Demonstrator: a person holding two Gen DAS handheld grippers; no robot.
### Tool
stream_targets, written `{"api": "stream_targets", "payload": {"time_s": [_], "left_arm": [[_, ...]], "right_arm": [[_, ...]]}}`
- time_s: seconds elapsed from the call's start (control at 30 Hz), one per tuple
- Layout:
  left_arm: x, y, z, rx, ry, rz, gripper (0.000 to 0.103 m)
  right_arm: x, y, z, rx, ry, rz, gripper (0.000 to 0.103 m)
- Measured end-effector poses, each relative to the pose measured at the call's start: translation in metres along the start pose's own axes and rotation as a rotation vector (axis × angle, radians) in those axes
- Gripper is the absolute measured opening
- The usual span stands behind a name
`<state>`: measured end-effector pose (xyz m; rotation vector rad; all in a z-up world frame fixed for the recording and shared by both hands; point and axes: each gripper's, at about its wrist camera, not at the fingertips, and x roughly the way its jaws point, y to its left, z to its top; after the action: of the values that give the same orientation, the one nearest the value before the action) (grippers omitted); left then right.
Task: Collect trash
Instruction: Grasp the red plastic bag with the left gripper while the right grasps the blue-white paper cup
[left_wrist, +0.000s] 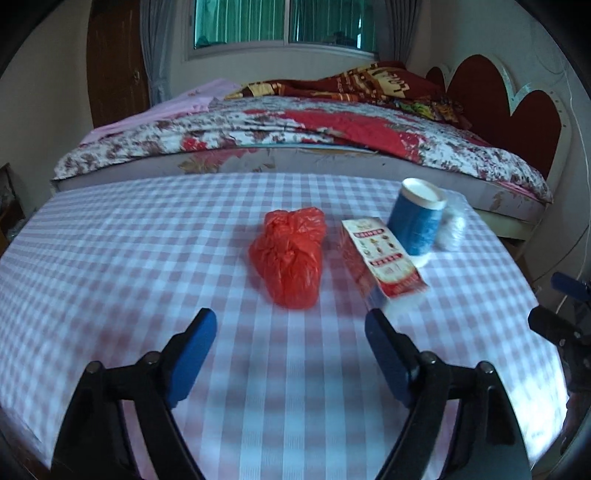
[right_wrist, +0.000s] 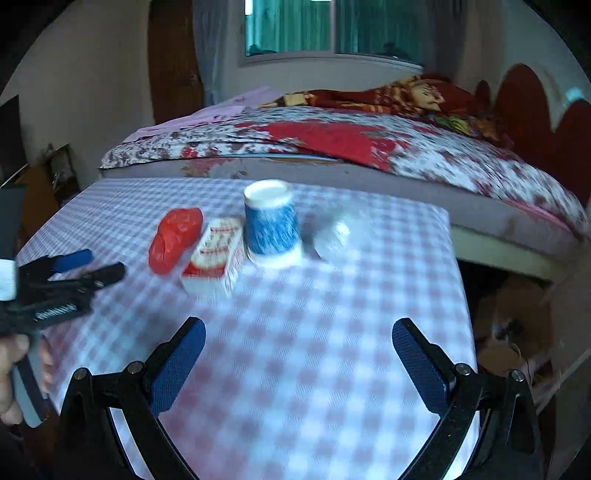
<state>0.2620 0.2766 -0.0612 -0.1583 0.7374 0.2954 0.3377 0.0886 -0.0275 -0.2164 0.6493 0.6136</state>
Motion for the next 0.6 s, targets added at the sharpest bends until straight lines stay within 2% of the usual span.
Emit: {"api": "stream_targets", "payload": {"time_s": [0.2,0.27,0.4,0.47,0.5,0.53,0.6], "left_arm": [[0.047,-0.001,0.019,0.012,0.039,0.009,0.081],[0.06,0.0,0.024,0.011,0.039,0.03,0.081],[0.077,0.002,0.03,0.013,0.052,0.038,0.081],[0.084,0.003,0.033,0.007,0.072,0.022,0.073],[0.086,0.004,0.035,0.004,0.075,0.013,0.073],[0.088,0.004,0.036,0.005,0.078,0.008,0.071],[0.094,0.005,0.038,0.009,0.103,-0.008,0.056]], "right_arm": [[0.05,0.006,0.039,-0.008,0.001,0.053,0.1],[0.068,0.008,0.051,-0.002,0.015,0.071,0.094],[0.099,0.015,0.064,0.005,0.051,0.089,0.089],[0.111,0.018,0.067,0.004,0.069,0.09,0.085],[0.117,0.02,0.068,0.005,0.075,0.09,0.082],[0.12,0.021,0.068,0.007,0.079,0.092,0.076],[0.123,0.023,0.069,0.009,0.084,0.087,0.069]]}}
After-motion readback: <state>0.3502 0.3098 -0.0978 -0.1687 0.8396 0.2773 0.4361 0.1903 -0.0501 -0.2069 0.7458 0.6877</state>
